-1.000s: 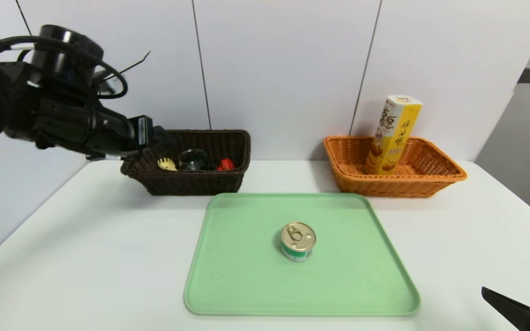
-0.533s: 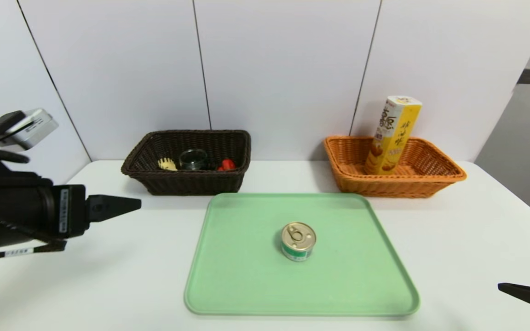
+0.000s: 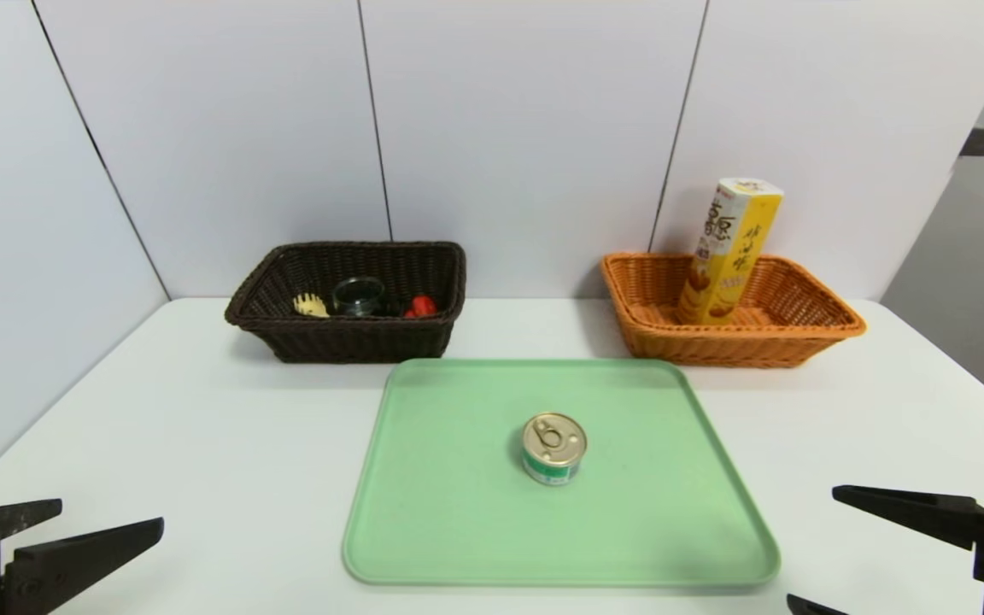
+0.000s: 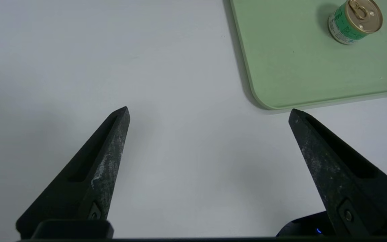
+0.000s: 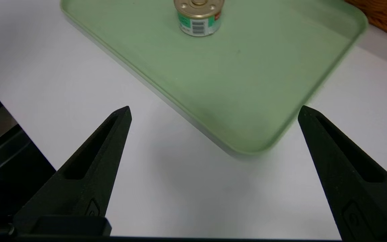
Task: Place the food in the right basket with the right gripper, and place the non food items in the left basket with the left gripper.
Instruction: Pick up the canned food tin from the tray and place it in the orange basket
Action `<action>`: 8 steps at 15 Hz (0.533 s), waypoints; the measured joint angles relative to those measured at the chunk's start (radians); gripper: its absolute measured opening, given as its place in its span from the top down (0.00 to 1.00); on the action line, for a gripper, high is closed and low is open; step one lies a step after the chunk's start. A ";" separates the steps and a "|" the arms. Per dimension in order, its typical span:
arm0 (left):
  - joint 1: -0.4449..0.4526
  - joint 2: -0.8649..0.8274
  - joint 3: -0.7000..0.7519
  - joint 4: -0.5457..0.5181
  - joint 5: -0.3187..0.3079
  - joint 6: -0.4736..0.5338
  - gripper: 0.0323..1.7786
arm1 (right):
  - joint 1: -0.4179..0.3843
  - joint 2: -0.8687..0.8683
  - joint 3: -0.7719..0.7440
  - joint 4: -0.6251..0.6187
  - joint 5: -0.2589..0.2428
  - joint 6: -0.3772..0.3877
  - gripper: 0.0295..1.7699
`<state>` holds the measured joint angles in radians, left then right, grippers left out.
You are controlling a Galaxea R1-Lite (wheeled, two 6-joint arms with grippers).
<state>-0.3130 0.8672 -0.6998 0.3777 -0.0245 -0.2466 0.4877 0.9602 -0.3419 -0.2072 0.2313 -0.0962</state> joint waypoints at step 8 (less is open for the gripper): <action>0.000 -0.090 0.053 0.006 0.028 0.003 0.05 | 0.070 0.329 -0.011 -0.388 0.000 0.116 0.03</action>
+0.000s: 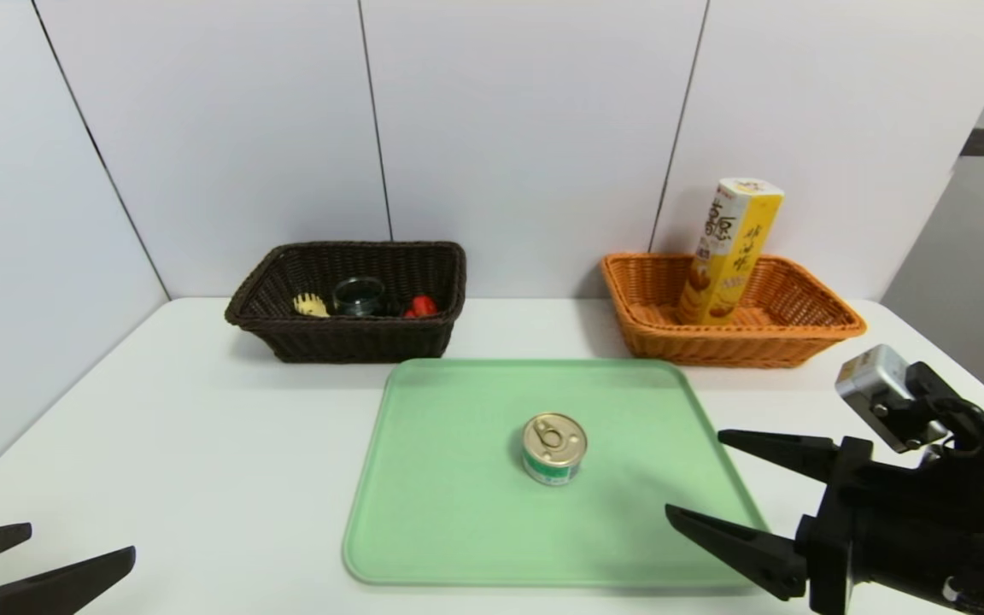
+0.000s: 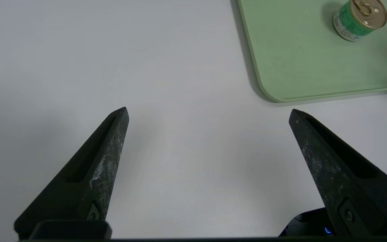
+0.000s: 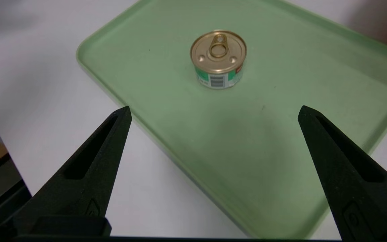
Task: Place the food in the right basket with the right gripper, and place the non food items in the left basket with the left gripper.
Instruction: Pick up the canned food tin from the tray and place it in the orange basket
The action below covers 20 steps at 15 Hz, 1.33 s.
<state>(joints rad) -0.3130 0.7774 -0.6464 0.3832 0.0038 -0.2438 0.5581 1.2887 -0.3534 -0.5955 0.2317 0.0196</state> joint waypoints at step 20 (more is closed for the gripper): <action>0.000 0.002 0.012 0.007 0.023 0.043 0.05 | 0.110 0.582 0.233 -0.926 -0.107 0.050 0.03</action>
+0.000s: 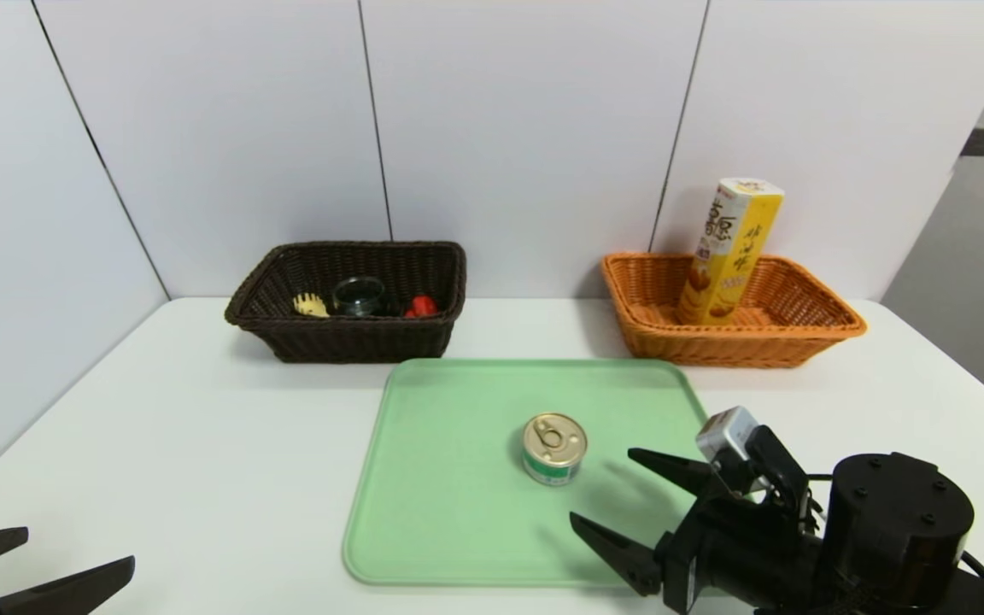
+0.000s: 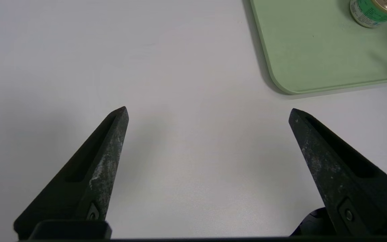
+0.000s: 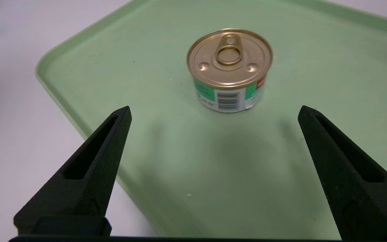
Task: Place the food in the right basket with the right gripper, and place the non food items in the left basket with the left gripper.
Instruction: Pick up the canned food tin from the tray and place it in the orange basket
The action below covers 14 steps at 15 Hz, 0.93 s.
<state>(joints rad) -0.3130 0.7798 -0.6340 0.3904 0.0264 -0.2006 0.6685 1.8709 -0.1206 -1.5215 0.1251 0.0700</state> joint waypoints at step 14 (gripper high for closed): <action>-0.001 0.043 0.009 -0.066 -0.015 0.001 0.05 | 0.060 0.090 -0.084 0.000 -0.083 0.018 0.03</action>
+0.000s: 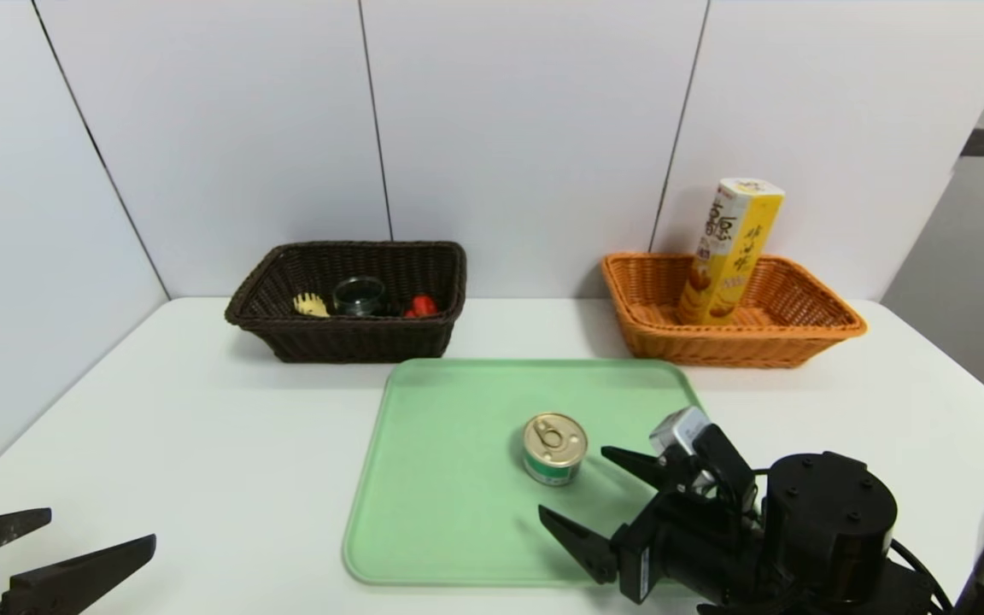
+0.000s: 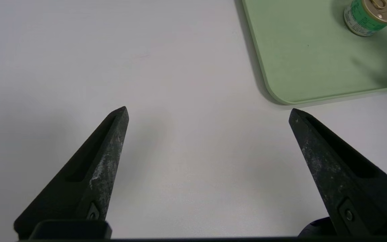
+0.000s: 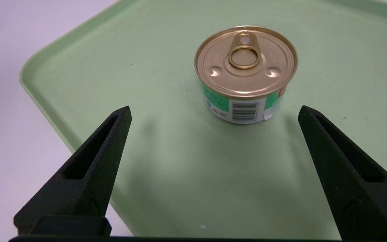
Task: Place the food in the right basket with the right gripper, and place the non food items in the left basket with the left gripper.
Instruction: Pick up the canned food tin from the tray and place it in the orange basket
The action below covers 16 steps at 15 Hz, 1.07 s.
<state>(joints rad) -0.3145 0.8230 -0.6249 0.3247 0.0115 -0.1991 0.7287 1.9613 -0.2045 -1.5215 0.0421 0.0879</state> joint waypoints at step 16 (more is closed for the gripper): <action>0.000 -0.007 0.005 0.000 -0.001 0.000 0.05 | -0.016 0.131 -0.144 0.000 -0.026 0.027 0.03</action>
<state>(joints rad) -0.3149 0.8160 -0.6196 0.3251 0.0104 -0.1991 0.7130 2.0921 -0.3481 -1.5215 0.0164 0.1145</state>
